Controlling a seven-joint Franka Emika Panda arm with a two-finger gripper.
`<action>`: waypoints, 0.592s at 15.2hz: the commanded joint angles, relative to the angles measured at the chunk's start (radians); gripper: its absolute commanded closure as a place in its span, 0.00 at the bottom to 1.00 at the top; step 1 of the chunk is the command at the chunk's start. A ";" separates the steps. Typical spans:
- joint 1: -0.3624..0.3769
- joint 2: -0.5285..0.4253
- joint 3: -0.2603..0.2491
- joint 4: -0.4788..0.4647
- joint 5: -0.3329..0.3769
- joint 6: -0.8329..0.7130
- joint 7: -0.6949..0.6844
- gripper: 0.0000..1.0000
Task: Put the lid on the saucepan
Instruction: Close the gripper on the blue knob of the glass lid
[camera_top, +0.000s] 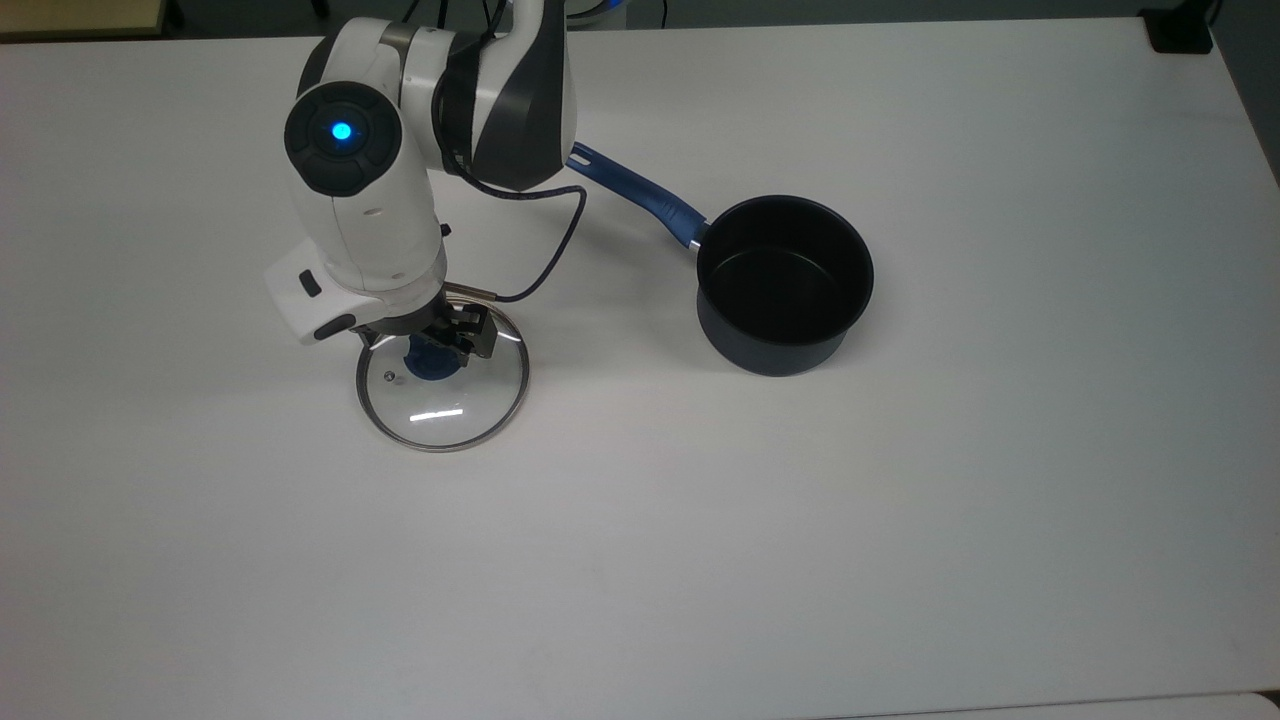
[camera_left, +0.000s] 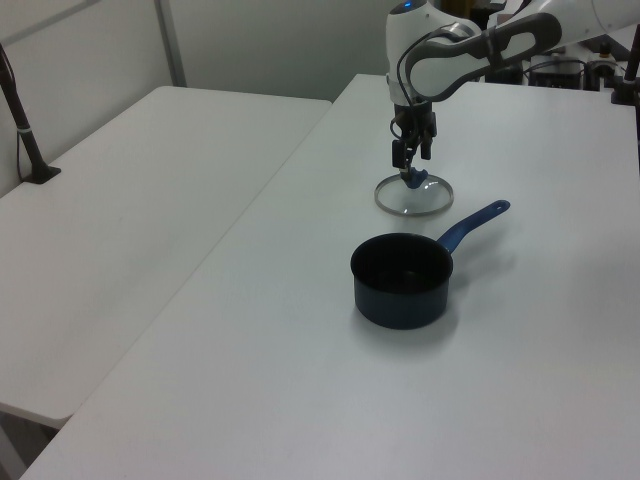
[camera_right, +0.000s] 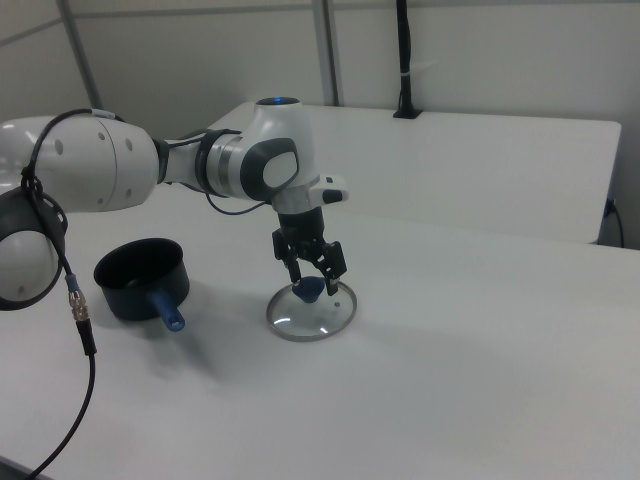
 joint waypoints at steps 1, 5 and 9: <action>0.007 0.018 0.000 0.011 -0.016 0.016 0.037 0.00; 0.007 0.016 0.001 0.013 -0.011 0.016 0.035 0.00; 0.010 0.018 0.004 0.011 -0.011 0.016 0.033 0.01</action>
